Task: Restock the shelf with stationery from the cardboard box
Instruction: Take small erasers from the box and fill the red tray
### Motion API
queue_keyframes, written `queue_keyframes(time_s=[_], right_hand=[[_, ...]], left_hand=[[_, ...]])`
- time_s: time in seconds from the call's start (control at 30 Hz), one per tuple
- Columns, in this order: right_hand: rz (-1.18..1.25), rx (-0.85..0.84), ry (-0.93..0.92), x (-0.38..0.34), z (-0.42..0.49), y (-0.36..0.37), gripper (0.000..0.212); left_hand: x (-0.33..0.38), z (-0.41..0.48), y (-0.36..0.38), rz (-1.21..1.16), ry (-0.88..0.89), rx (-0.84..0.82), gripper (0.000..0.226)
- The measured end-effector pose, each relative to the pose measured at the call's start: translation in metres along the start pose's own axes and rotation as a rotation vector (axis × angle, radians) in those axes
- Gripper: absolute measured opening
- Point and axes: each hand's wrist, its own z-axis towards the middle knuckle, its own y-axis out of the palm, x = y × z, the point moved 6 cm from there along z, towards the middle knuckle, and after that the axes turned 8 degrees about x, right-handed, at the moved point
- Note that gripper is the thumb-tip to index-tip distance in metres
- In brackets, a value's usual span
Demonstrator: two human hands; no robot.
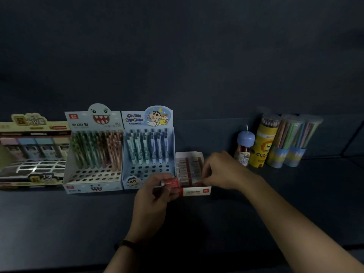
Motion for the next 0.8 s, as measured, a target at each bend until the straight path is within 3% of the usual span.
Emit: queue_keyframes(time_s=[0.17,0.27,0.37,0.5,0.63,0.8], right_hand=[[-0.007,-0.093,-0.036,-0.001,0.002,0.007,0.012],[0.066,-0.010,-0.049,-0.002,-0.003,-0.005,0.013],[0.287,0.233,-0.025,-0.006,-0.014,-0.025,0.012],[0.634,0.161,0.015,-0.027,-0.027,-0.027,0.013],[0.803,0.053,0.030,-0.035,-0.032,-0.021,0.013],[0.707,0.184,0.008,-0.028,-0.032,-0.030,0.014]], left_hand=[[0.011,0.000,-0.004,0.126,0.102,0.025,0.024],[0.014,0.000,-0.003,0.060,0.103,0.020,0.019],[0.016,0.000,0.000,-0.088,0.038,0.012,0.017],[0.031,0.002,0.006,-0.134,0.061,-0.017,0.023],[0.050,0.000,0.007,0.039,0.249,-0.030,0.026],[0.056,-0.003,0.004,0.249,0.391,0.030,0.039]])
